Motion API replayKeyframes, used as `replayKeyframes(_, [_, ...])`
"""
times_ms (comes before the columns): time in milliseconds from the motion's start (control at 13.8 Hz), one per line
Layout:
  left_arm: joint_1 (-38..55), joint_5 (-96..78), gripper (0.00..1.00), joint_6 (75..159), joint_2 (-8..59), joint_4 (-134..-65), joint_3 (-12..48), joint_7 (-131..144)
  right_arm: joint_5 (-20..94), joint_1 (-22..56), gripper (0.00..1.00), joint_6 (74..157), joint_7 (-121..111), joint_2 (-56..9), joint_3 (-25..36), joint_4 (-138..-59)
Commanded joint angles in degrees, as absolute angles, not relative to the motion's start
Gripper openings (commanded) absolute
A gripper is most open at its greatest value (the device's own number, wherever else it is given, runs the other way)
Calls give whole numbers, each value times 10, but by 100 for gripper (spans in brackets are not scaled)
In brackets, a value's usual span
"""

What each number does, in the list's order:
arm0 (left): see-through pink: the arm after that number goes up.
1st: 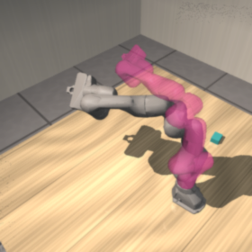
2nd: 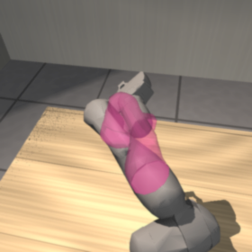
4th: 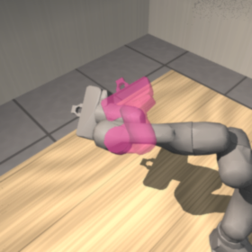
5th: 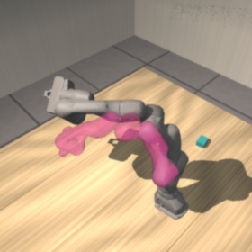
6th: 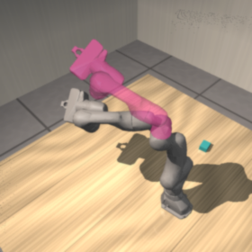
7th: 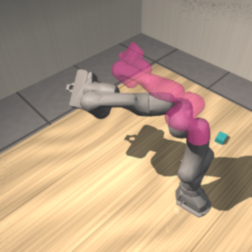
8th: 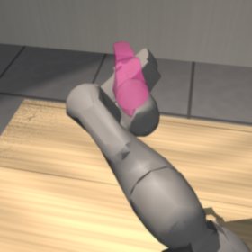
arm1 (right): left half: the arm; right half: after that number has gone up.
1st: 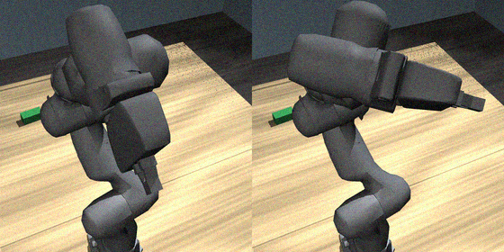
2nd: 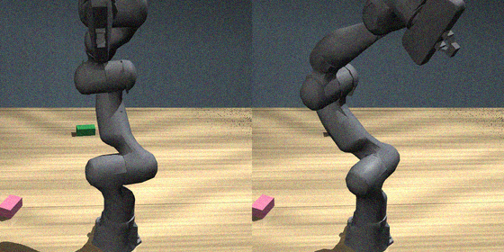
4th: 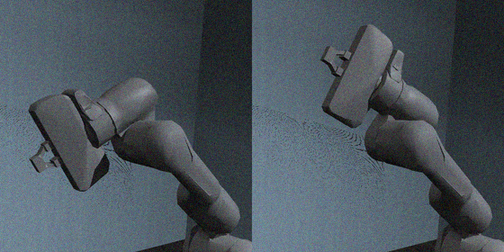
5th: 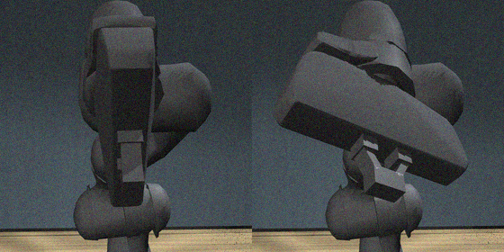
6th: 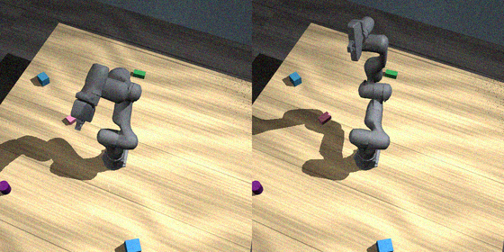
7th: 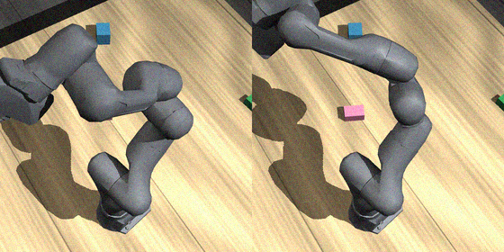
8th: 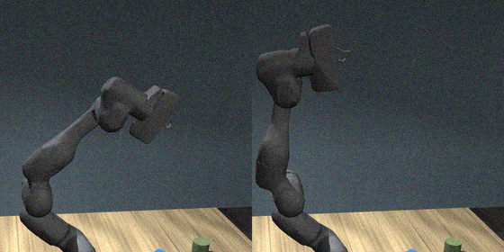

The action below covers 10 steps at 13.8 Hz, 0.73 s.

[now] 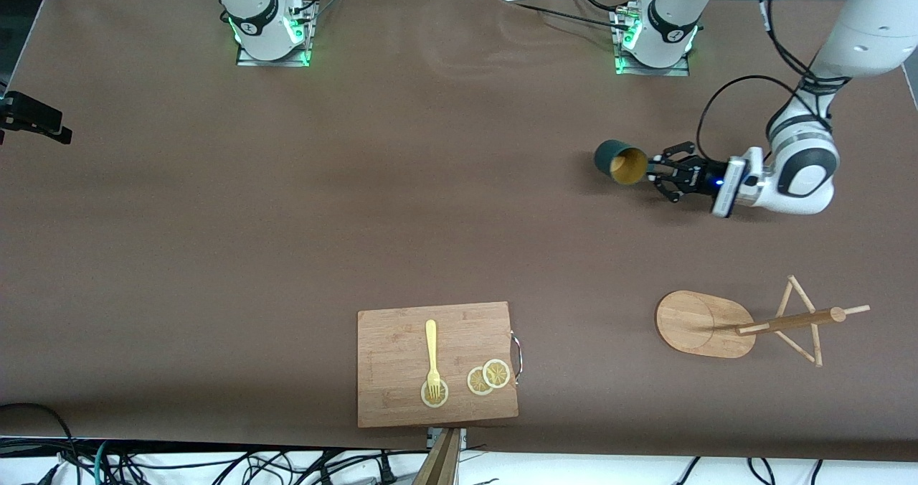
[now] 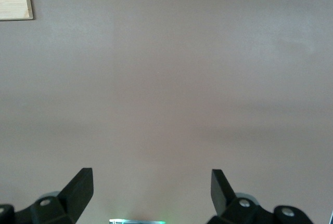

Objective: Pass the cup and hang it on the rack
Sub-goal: 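Lift the mug with the left gripper and carry it to the rack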

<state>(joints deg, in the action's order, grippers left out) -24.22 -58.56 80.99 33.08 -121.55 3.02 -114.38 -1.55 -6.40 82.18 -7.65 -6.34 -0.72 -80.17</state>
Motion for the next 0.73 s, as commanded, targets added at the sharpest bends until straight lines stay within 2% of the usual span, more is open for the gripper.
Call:
replayKeyframes(0, [-306, -577, 0, 770, 327, -1213, 40, -1034, -11, -64, 100, 826, -83, -57, -6, -808])
replayKeyframes(291, [-351, -583, 0, 695, 337, -1142, 40, -824, -11, -64, 100, 827, -83, -57, -6, -809])
replayKeyframes(509, [-364, -639, 0, 684, 339, -1098, 42, -675, -11, -64, 100, 827, -84, -59, -6, -808])
replayKeyframes(655, [-366, -672, 0, 677, 343, -1043, 42, -553, -11, -64, 100, 827, -84, -60, -6, -808])
